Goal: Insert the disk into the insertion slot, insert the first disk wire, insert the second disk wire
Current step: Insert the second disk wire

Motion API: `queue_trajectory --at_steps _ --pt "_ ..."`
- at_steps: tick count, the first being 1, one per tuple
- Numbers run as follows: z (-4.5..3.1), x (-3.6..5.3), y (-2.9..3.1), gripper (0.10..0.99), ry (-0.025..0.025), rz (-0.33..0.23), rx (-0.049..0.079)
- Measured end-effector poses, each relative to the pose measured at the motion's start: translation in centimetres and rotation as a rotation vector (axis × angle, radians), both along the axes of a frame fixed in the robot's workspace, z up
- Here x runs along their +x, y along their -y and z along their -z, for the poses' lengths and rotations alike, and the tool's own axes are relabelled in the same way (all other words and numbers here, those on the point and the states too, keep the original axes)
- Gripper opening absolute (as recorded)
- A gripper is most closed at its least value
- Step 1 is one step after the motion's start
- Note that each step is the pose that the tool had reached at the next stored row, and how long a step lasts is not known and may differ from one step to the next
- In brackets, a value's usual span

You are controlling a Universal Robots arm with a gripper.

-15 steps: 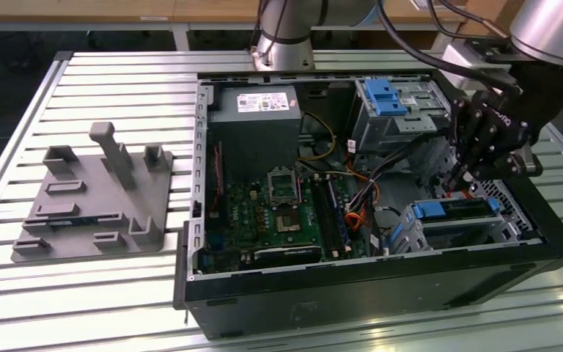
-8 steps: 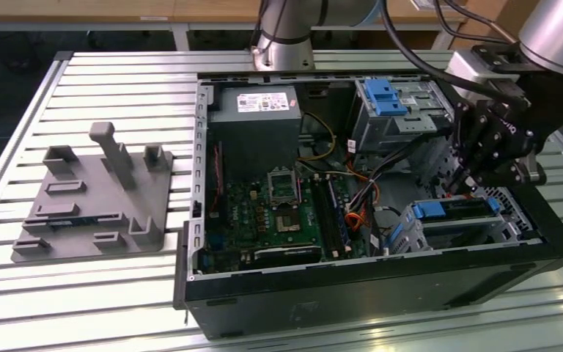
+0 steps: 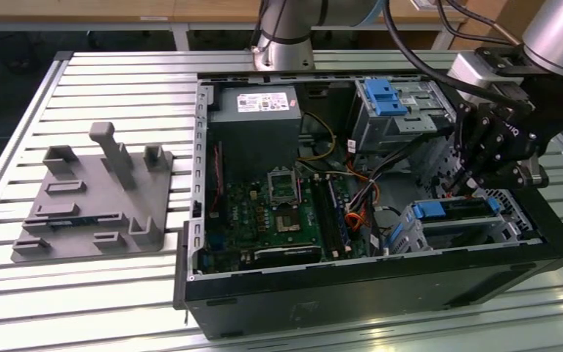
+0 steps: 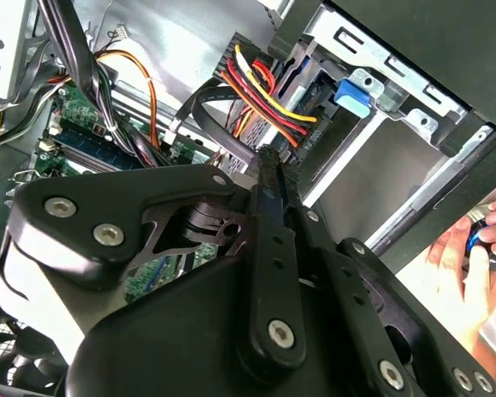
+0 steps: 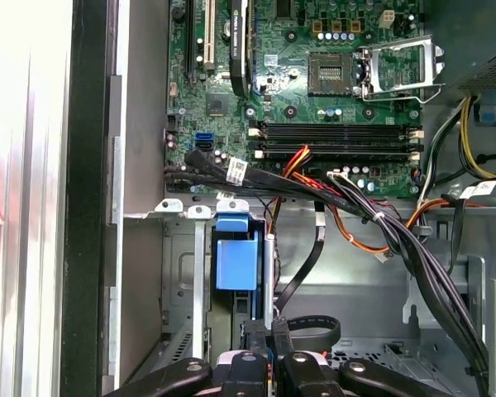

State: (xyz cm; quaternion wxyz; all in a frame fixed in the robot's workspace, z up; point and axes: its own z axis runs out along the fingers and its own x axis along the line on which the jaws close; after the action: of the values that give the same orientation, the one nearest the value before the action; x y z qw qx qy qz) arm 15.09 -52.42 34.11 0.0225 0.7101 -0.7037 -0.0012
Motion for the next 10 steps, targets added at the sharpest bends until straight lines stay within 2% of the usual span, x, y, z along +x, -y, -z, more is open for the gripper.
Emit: queue_trajectory --at_steps 5,10 --pt "0.0 0.0 0.05 0.149 0.0 0.0 0.0" --pt "0.0 0.0 0.73 0.149 0.0 0.0 0.0"
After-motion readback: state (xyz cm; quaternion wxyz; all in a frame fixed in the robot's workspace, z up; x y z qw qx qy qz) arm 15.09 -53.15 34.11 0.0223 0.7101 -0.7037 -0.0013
